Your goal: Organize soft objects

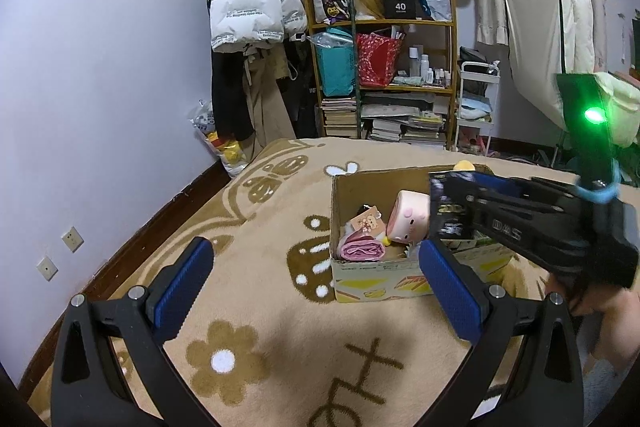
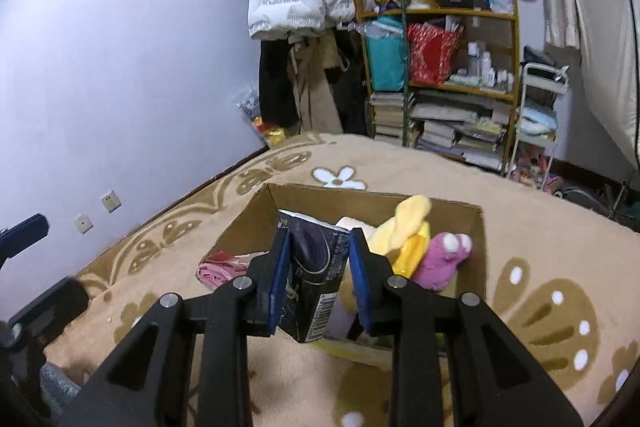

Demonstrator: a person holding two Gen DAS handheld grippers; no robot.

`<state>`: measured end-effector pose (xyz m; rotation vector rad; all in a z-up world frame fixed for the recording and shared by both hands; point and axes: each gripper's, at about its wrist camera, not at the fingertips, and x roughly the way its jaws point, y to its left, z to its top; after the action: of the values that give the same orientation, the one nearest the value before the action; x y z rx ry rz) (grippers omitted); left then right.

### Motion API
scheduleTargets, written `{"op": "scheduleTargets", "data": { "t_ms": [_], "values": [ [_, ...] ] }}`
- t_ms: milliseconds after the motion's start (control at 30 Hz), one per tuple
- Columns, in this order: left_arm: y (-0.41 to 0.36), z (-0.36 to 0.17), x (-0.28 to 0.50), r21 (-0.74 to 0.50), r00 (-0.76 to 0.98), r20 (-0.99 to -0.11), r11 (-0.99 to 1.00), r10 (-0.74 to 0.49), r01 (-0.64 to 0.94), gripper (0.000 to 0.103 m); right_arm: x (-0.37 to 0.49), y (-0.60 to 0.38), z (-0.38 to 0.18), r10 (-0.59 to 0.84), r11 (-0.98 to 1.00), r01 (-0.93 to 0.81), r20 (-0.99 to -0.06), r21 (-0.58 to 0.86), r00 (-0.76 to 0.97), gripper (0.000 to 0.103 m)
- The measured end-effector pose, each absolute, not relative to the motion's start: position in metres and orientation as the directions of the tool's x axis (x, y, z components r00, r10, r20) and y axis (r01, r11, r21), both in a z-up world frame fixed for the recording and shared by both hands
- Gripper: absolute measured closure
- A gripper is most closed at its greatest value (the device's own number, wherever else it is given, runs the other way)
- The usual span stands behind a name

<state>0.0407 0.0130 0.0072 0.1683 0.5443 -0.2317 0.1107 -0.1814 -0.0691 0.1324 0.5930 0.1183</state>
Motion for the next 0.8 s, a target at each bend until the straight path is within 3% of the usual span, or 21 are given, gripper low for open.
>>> {"op": "scheduleTargets", "data": {
  "t_ms": [367, 533, 800],
  "values": [
    [0.015, 0.01, 0.038, 0.085, 0.837, -0.518, 0.963, -0.176, 0.255, 0.001, 0.12, -0.192, -0.079, 0.152, 0.981, -0.05, -0.58, 0.188, 0.8, 0.063],
    [0.015, 0.01, 0.037, 0.083, 0.839, -0.515, 0.963, -0.177, 0.255, 0.001, 0.103, -0.197, -0.066, 0.145, 0.981, -0.048, -0.552, 0.187, 0.821, 0.038],
    [0.01, 0.013, 0.032, 0.095, 0.842, -0.51, 0.961, -0.178, 0.261, 0.001, 0.065, -0.204, -0.042, 0.101, 0.99, -0.031, -0.531, 0.139, 0.842, 0.016]
  ]
}}
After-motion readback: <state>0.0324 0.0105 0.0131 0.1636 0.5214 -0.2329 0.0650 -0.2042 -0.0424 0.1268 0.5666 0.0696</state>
